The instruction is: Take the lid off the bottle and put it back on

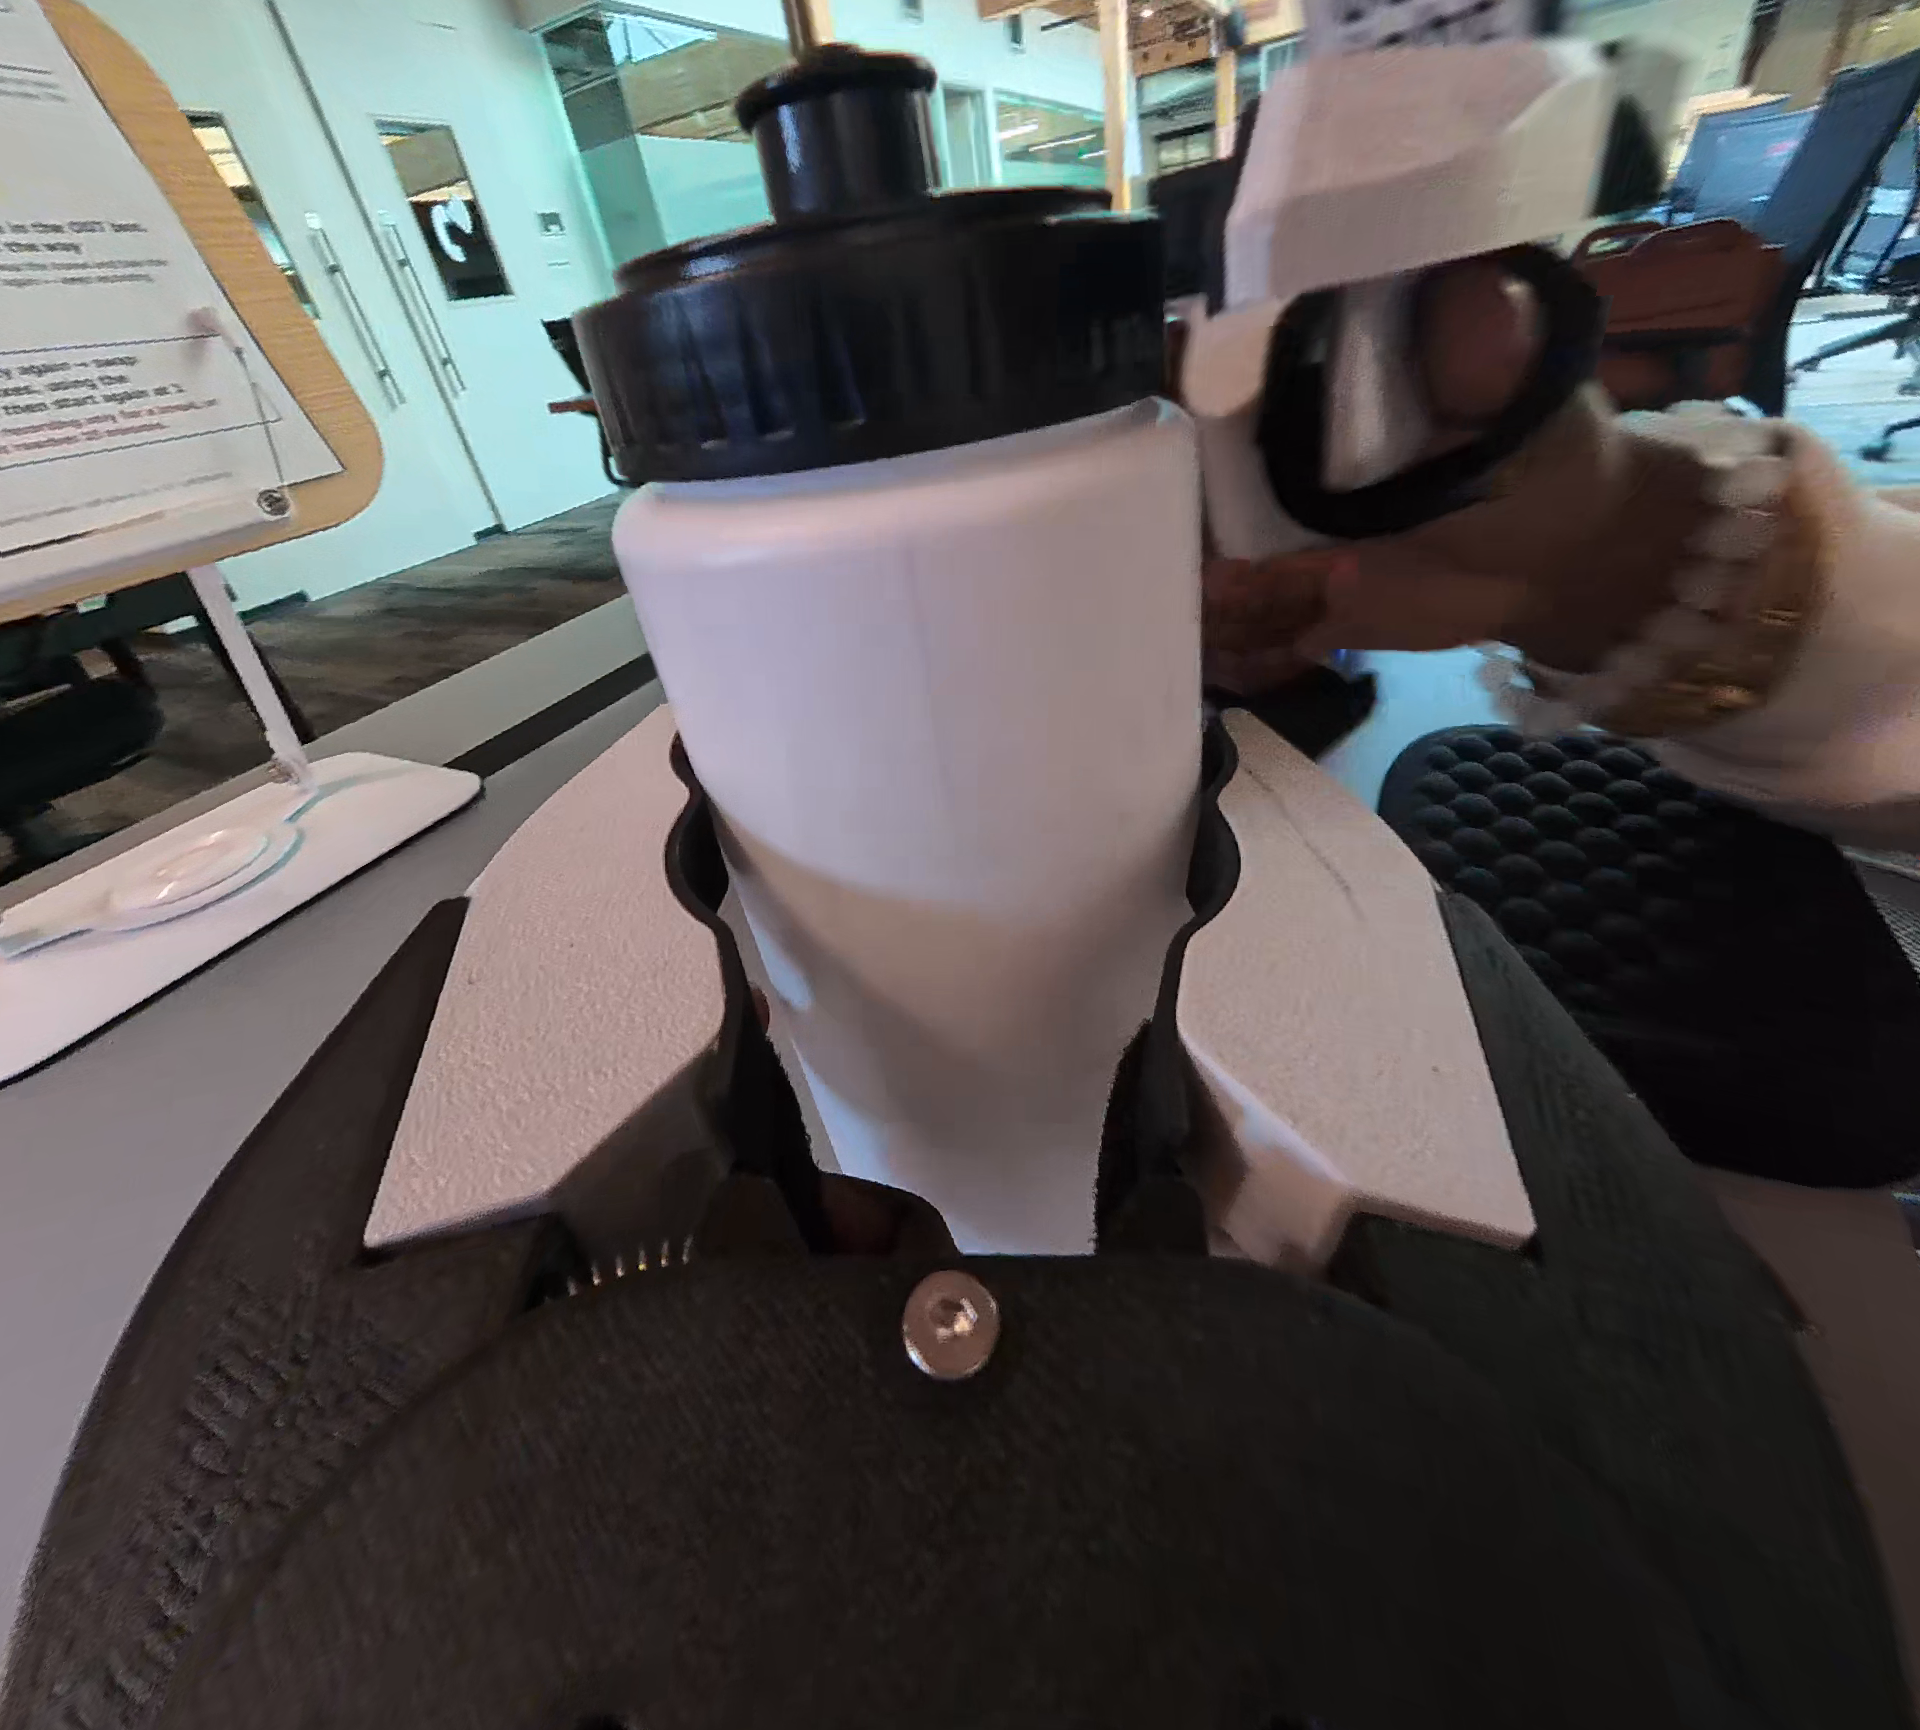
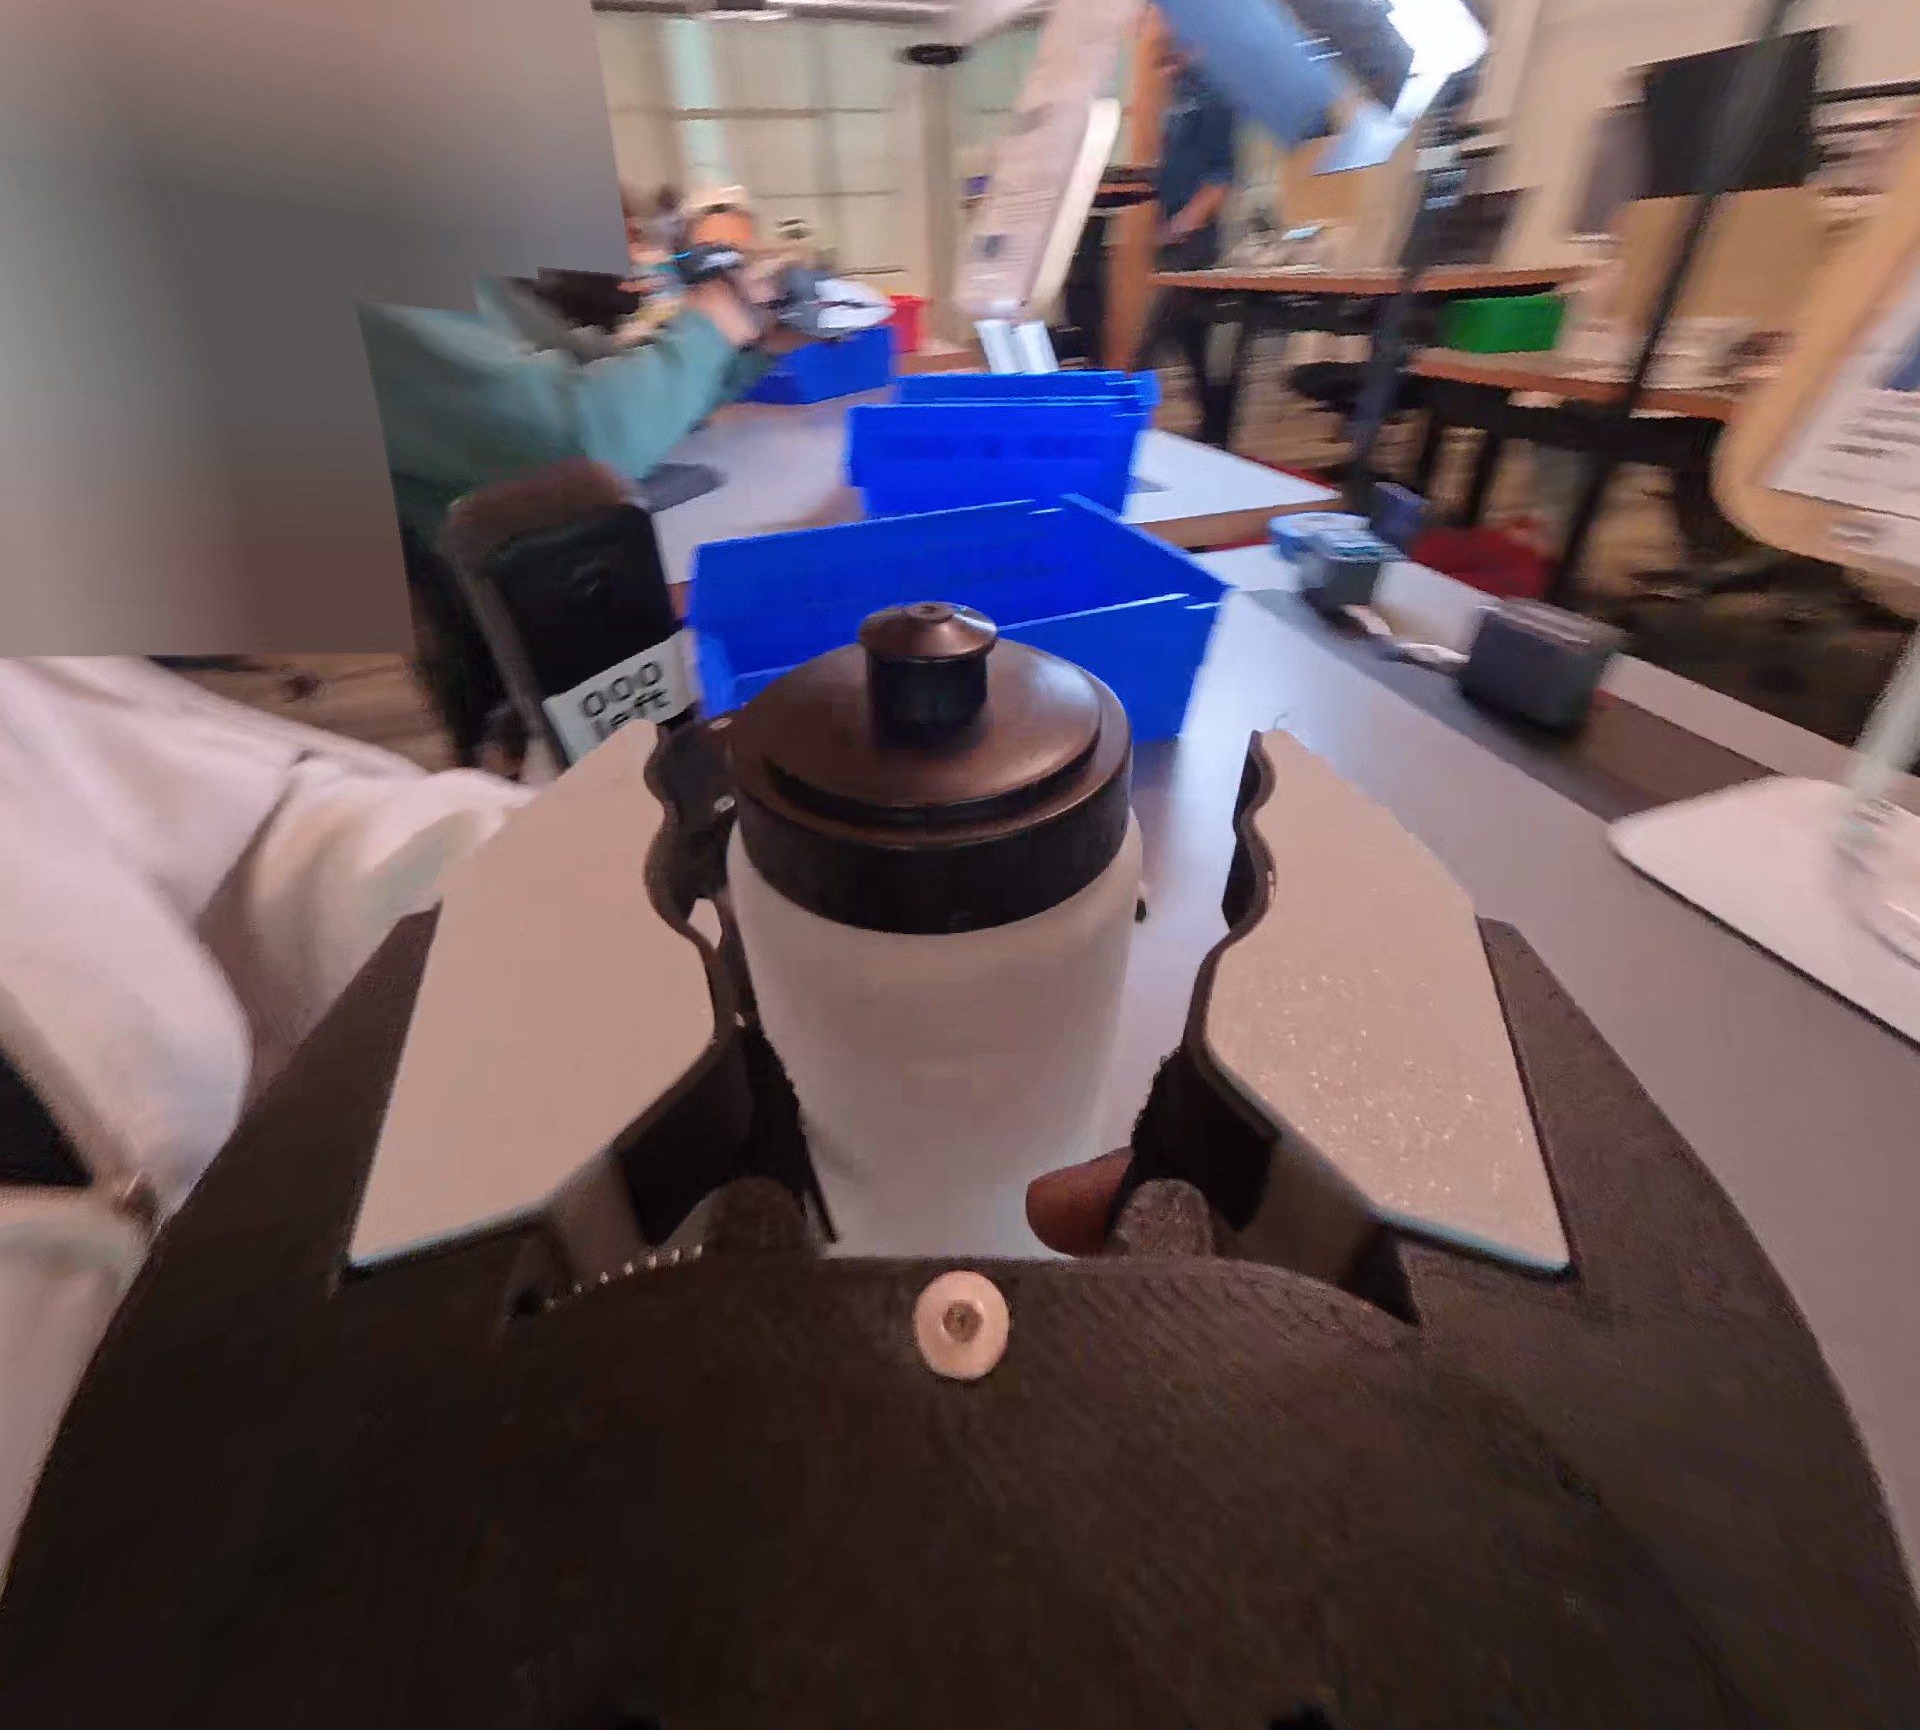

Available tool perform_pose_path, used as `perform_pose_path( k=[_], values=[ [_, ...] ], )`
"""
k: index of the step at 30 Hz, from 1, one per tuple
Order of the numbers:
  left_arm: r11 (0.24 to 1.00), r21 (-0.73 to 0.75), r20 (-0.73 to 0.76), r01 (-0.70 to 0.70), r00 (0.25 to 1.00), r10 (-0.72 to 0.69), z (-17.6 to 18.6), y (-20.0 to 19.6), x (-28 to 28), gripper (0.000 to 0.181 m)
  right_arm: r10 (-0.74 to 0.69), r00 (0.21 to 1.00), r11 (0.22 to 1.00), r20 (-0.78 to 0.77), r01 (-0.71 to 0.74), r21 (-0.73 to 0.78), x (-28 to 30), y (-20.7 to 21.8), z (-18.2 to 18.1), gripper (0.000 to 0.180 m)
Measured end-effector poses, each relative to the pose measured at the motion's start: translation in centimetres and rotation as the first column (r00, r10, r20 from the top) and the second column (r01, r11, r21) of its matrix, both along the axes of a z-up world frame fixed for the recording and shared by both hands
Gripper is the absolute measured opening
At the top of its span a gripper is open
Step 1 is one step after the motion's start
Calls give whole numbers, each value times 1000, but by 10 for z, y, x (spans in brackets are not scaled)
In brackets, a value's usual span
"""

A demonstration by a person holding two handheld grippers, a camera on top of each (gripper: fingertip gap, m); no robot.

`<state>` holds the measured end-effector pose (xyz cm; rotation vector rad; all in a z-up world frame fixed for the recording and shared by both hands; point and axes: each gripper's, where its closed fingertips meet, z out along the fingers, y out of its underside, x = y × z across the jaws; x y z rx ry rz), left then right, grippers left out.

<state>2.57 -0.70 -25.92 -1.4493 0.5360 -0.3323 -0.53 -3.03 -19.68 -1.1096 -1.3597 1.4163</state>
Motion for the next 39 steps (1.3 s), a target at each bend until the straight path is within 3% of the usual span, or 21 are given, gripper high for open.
perform_pose_path(
  k=[3,5,7,9,15,20,23,25,27,30,33,35,39],
  values=[
    [1000,-2,-3,-30,1000,30,0,2,-1,89,-223,973,975,-54,223,3,6,0,5,90],
    [999,3,-10,-33,999,33,0,1,0,89,-291,954,953,-75,296,63,4,-4,6,86],
    [999,8,-16,-34,999,34,0,0,0,89,-351,936,925,-41,353,139,-1,1,1,77],
    [1000,2,-8,-27,1000,27,0,0,-1,89,-323,946,936,-16,322,146,-4,1,-1,77],
    [999,3,-8,41,999,-41,0,-4,2,89,56,995,987,84,-68,146,-1,-10,-3,76],
    [994,12,0,109,994,-109,0,-11,9,89,523,852,849,33,-524,69,12,-23,0,74],
    [995,-3,28,103,994,-103,1,-8,5,89,576,817,817,-41,-576,-4,8,-18,3,73],
    [996,-4,35,87,996,-87,1,-7,2,89,504,863,862,-40,-505,-40,4,-14,2,73],
    [997,5,15,71,997,-71,1,-6,3,89,350,936,935,-26,-351,-49,1,-7,2,91],
    [999,12,12,41,999,-41,1,-4,2,89,68,998,988,-12,-69,-136,3,3,3,95],
    [1000,16,7,20,1000,-20,1,-3,1,90,-159,987,974,-28,152,-167,6,-2,2,94],
    [1000,21,2,12,1000,-12,1,-3,1,89,-295,955,952,-41,290,-102,4,-3,1,89],
    [1000,22,-1,4,1000,-4,1,-3,1,89,-432,901,902,-34,433,4,-4,2,-3,77]
  ],
)
